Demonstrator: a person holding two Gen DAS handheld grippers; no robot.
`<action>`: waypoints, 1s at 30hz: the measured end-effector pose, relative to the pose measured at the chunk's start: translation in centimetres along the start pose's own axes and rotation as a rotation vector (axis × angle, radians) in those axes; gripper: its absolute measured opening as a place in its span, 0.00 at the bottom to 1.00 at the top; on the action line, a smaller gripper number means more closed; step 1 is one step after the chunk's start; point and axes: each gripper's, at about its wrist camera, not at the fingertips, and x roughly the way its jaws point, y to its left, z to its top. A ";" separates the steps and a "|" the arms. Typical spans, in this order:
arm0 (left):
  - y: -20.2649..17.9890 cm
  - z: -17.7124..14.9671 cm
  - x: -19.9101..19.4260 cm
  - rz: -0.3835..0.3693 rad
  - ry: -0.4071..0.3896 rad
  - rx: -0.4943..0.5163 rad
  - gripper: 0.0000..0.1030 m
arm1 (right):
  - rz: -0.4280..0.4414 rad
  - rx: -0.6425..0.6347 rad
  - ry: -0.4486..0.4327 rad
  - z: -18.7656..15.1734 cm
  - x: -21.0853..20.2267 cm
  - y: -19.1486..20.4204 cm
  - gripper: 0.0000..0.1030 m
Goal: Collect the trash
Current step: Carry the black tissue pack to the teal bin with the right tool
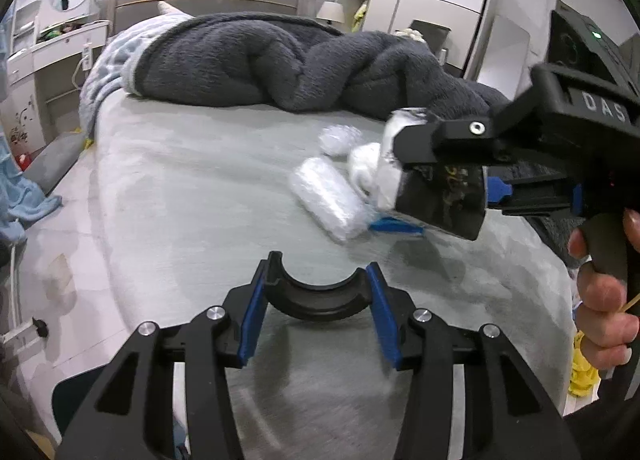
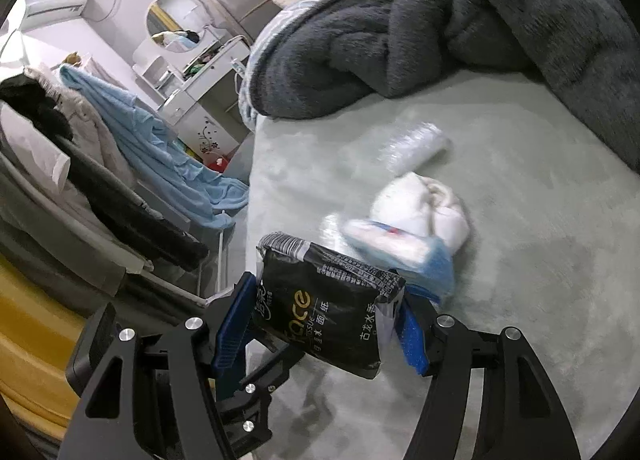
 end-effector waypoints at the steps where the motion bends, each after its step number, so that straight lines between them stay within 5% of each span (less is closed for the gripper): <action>1: 0.4 0.0 -0.3 0.011 0.000 -0.005 0.49 | 0.001 -0.014 -0.007 0.0 0.0 0.4 0.64; 15: 7.8 -1.2 -5.0 0.176 -0.006 -0.124 0.49 | 0.049 -0.209 -0.020 -1.1 3.3 7.2 0.64; 30: 14.4 -6.4 -5.2 0.242 0.206 -0.220 0.49 | 0.103 -0.327 0.095 -4.6 8.6 12.8 0.64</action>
